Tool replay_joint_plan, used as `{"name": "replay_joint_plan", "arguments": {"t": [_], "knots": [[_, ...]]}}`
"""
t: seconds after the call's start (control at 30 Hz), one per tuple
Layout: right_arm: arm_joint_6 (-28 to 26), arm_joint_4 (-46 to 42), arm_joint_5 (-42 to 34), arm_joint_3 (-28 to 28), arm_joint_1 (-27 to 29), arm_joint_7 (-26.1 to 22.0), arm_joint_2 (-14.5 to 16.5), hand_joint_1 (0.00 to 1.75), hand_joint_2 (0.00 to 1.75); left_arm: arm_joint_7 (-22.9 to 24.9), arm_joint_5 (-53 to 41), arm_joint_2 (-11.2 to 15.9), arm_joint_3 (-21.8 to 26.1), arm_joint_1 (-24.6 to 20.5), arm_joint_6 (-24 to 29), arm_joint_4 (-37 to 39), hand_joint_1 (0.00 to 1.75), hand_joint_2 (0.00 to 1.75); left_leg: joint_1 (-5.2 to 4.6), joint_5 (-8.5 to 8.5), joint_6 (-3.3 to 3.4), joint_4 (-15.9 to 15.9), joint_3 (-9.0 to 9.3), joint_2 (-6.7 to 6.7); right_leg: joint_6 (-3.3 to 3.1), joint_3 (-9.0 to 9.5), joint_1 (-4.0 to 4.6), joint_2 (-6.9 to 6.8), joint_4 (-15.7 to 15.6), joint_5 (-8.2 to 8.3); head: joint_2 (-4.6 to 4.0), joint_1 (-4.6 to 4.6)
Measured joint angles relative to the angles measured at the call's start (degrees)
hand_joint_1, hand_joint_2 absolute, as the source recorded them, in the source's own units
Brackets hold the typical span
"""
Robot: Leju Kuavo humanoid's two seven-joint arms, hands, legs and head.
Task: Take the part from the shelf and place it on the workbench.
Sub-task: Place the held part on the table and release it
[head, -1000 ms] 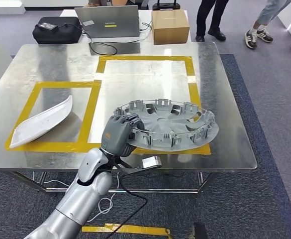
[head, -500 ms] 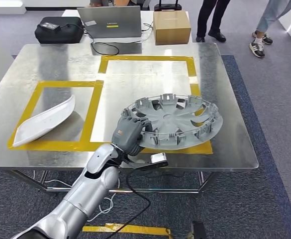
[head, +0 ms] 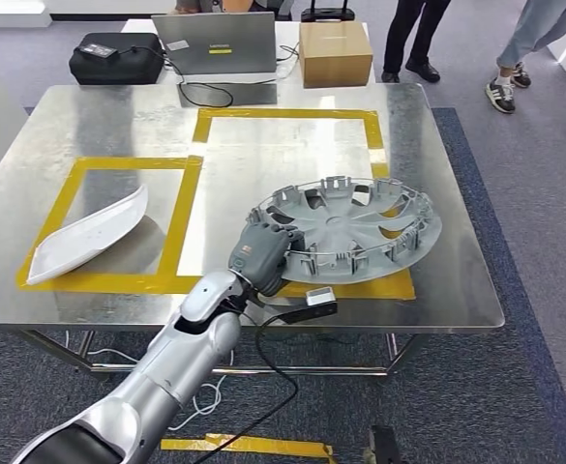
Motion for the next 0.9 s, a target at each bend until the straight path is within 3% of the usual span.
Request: {"name": "replay_joint_plan", "arguments": {"t": [0.43, 0.9], "knots": [[1.50, -0.07, 1.90, 2.59, -0.98, 1.21, 0.62, 0.00, 0.00, 10.17, -11.35, -2.75, -3.34, -11.21, -5.32, 16.22, 1.75, 1.75, 0.00, 0.02, -0.01, 0.00, 0.14, 0.03, 0.07, 0.13, 0.00, 0.08, 0.00, 0.09, 0.00, 0.01], [1.81, -0.09, 2.57, 4.47, -1.03, 1.61, 1.04, 0.00, 0.00, 14.42, -17.26, -2.91, -4.97, -13.23, -5.80, 21.87, 1.75, 1.75, 0.01, 0.01, -0.01, 0.00, 0.33, 0.04, 0.07, 0.34, 0.01, 0.12, 0.00, 0.09, 0.00, 0.00]]}}
